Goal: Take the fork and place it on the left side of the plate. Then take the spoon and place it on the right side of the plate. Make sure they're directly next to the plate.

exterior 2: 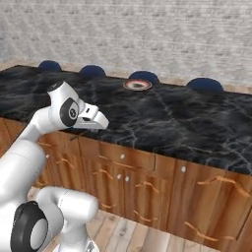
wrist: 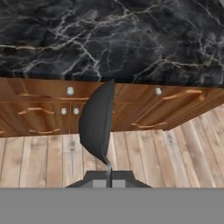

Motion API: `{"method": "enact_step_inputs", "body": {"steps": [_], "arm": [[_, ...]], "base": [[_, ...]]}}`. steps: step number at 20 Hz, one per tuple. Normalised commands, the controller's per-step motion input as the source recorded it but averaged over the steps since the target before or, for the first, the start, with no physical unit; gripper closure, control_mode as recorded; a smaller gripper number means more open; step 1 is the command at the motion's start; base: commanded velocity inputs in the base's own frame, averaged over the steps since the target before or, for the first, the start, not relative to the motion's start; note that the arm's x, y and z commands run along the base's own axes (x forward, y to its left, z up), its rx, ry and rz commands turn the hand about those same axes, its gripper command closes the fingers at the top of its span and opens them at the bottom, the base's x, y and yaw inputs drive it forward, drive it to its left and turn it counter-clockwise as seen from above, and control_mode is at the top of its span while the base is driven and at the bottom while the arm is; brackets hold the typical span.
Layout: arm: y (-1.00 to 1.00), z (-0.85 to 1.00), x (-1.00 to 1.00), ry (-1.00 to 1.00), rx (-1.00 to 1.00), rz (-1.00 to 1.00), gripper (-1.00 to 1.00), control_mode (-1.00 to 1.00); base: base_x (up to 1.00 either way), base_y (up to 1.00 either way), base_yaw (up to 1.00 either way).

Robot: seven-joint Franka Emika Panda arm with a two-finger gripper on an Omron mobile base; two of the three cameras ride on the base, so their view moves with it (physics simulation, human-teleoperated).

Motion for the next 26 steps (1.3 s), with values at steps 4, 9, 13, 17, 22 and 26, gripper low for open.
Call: {"method": "enact_step_inputs", "body": {"steps": [4,9,13,17,22,26], "arm": [[0.00,0.00,0.00,0.00,0.00,0.00,1.00,1.00],[0.00,0.00,0.00,0.00,0.00,0.00,1.00,1.00],[0.00,0.00,0.00,0.00,0.00,0.00,1.00,1.00],[0.00,0.00,0.00,0.00,0.00,0.00,1.00,1.00],[0.00,0.00,0.00,0.00,0.00,0.00,1.00,1.00],[0.00,0.00,0.00,0.00,0.00,0.00,1.00,1.00]], "base": [[0.20,-1.00,-0.01],[0.22,-1.00,-0.01],[0.26,-1.00,0.00],[0.30,-1.00,0.00],[0.35,-1.00,0.00],[0.39,-1.00,0.00]]}}
